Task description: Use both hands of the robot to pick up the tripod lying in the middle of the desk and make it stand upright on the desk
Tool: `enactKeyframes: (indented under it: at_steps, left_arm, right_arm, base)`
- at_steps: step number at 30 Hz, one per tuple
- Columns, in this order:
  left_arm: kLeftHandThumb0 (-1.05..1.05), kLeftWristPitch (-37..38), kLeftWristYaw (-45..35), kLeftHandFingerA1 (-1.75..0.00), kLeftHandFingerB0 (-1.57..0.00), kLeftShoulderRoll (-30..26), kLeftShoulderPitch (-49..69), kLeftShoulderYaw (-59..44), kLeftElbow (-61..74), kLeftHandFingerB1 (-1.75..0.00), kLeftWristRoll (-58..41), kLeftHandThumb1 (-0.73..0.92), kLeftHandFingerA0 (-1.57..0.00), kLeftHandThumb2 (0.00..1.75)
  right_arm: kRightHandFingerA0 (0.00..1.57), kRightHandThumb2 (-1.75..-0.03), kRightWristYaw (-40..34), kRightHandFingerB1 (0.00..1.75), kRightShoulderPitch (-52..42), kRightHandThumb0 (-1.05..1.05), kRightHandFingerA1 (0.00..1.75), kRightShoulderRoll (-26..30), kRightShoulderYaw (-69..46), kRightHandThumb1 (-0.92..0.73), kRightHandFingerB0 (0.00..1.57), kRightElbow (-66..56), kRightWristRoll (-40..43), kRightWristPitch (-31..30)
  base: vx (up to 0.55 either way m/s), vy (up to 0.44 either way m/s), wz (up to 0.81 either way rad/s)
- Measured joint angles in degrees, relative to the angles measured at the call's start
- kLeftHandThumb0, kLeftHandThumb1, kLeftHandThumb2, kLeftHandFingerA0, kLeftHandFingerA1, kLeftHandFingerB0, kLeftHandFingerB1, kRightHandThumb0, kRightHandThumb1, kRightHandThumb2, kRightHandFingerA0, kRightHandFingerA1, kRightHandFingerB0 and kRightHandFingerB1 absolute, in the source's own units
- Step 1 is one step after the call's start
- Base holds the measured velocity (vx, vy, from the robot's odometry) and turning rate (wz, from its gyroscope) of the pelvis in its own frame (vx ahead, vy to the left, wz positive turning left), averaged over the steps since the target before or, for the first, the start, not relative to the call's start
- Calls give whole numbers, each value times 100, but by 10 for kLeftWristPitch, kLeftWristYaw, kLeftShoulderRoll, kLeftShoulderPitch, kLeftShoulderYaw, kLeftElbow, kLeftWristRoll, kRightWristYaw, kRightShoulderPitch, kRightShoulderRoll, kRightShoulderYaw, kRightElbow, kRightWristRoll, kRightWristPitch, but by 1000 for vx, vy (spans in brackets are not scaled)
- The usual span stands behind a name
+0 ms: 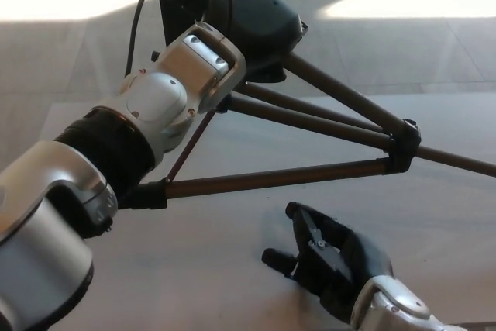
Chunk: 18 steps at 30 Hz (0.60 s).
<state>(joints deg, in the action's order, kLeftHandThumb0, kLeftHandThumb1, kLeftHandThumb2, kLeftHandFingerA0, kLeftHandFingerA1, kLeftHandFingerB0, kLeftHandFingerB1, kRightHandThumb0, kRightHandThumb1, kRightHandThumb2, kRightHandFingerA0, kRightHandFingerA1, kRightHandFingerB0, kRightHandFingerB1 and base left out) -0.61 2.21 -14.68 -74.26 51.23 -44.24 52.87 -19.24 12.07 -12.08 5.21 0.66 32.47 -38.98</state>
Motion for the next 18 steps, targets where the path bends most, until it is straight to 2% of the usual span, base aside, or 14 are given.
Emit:
enactKeyframes:
  at_steps: [1,5,7,8,9,10,11,12,13,14,15,17,18]
  left_arm:
    - [-35,0,0,-174,-84,0,0,0,0,-112,0,55,-94,61]
    - [-32,0,0,-175,-85,1,0,0,2,-111,3,57,-95,63]
    - [-32,1,0,-175,-83,3,0,0,4,-123,5,58,-94,68]
    - [-32,1,0,-175,-83,5,0,-1,4,-123,7,58,-94,68]
    - [-33,1,0,-175,-83,8,0,-2,5,-127,9,59,-95,68]
    - [-31,1,0,-175,-85,10,0,-2,6,-132,10,57,-95,71]
    - [-31,1,0,-175,-85,11,0,-2,6,-132,11,57,-95,71]
    - [-31,2,0,-175,-86,13,0,-2,6,-130,13,56,-96,72]
    - [-31,3,1,-174,-87,13,0,-3,7,-114,14,58,-94,68]
    - [-38,5,1,-134,-85,13,0,-4,7,-96,15,44,-121,92]
    - [-32,5,1,-170,-87,13,0,-5,8,-99,15,56,-93,62]
    - [-32,7,0,-170,-87,14,0,-7,11,-99,15,56,-93,62]
    - [-41,8,0,-173,-87,14,1,-8,12,-112,16,52,-93,58]
  right_arm:
    - [49,-62,8,67,-11,-66,101,1,14,-72,46,-2,3,4]
    - [50,-61,26,59,-29,-69,95,4,25,-72,43,-2,17,14]
    - [42,-61,30,54,-32,-71,91,4,25,-70,39,0,21,19]
    - [42,-61,31,54,-33,-71,91,4,24,-70,39,2,23,21]
    - [37,-61,32,50,-33,-74,90,4,22,-71,35,4,27,24]
    - [24,-67,33,50,-33,-84,83,4,20,-63,25,6,31,26]
    - [24,-67,34,50,-33,-84,83,4,19,-63,25,8,34,29]
    - [17,-62,35,46,-33,-83,84,4,17,-69,24,10,38,32]
    - [8,-91,35,49,-31,-86,65,4,14,-53,13,12,41,34]
    - [1,-93,35,53,-26,-90,50,4,9,-56,15,15,45,35]
    - [0,-96,34,40,-20,-83,31,3,3,-53,7,18,49,36]
    - [0,-96,31,40,-7,-83,31,0,-11,-53,7,25,55,38]
    - [0,-61,29,36,-3,-86,10,0,-16,-70,1,28,58,39]
  base:
    - [0,0,0]
    - [0,0,0]
    - [0,0,0]
    - [0,0,0]
    - [0,0,0]
    - [0,0,0]
    - [0,0,0]
    - [0,0,0]
    - [0,0,0]
    - [0,0,0]
    - [0,0,0]
    - [0,0,0]
    - [0,0,0]
